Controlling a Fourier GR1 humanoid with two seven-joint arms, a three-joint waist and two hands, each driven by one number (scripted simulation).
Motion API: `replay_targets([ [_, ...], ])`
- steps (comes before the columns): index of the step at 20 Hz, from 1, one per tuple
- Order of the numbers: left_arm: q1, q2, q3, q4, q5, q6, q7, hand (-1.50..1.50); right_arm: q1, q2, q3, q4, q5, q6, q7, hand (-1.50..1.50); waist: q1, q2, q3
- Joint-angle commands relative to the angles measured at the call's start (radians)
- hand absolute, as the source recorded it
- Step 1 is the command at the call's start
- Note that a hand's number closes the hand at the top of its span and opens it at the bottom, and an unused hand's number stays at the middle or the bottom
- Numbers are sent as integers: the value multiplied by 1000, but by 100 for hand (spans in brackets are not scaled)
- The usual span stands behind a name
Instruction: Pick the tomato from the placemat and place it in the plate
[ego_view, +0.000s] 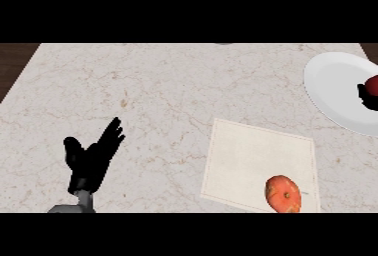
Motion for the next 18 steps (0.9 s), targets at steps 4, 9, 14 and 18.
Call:
replay_targets([
  [4,4,-24,-44,-28,-28,17,36,0,-164,-85,-59,320,13,-34,-149,150,27,13,0],
  [9,-26,-33,-50,34,-52,20,-14,0,-152,-148,97,434,188,12,31,-150,49,30,-2],
  [14,-34,-36,-49,21,-21,-8,2,0,-196,-100,92,506,177,84,-27,-150,59,33,3],
  [18,-41,-44,-57,14,-26,5,41,0,-252,-112,42,515,121,183,-84,-150,57,33,5],
])
